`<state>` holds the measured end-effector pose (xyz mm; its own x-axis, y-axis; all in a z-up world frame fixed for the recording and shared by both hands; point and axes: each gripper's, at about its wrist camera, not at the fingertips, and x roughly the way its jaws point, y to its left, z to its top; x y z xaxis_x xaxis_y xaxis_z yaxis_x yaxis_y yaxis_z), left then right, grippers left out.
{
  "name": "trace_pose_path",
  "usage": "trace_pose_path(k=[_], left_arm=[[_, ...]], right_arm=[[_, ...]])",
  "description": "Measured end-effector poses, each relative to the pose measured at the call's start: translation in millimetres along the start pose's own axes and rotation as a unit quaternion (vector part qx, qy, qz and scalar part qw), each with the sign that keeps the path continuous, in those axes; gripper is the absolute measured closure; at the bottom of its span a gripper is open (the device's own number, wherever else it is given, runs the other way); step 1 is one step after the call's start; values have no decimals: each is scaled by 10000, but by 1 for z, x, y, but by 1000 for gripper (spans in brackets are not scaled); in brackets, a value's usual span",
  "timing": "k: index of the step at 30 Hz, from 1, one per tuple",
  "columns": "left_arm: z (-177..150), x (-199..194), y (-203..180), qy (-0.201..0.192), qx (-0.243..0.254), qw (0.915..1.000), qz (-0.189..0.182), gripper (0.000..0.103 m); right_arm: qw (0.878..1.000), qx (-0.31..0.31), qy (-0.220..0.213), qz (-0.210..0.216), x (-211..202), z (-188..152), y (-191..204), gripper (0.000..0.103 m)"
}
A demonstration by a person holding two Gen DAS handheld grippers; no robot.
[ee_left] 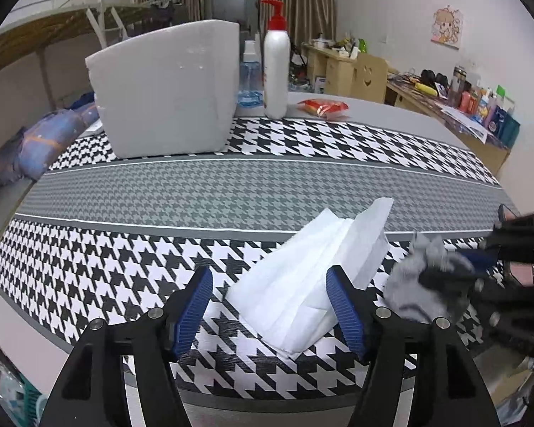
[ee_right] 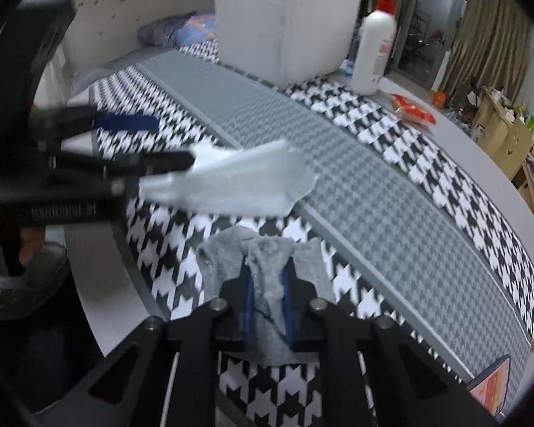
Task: Organize soft objects
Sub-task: 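Lift the tissues and grey sock up from the table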
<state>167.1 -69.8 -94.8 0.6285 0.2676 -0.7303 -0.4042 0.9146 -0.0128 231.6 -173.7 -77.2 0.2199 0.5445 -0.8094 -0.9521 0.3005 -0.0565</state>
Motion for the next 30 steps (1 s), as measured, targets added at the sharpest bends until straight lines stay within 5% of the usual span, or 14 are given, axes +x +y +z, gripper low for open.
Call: trace_pose_path(k=[15,20,23,30], left_arm=[[-8,6,-9,235,256,9988,-349,36],[-12,12,-11,296,444,9984,-195,62],[-11,14,-6,231,416,9988,-85,93],[-3,12,16,128,47,9999,38,98]], right_arm=[[9993,323,13,-165,6,13,-17,86],[9989,402,-14,-223,0,14,-21,86],[9988,427,-55,-241,-3,16,-22,86],[9985,484,-129,-206,-2,23,-23,86]])
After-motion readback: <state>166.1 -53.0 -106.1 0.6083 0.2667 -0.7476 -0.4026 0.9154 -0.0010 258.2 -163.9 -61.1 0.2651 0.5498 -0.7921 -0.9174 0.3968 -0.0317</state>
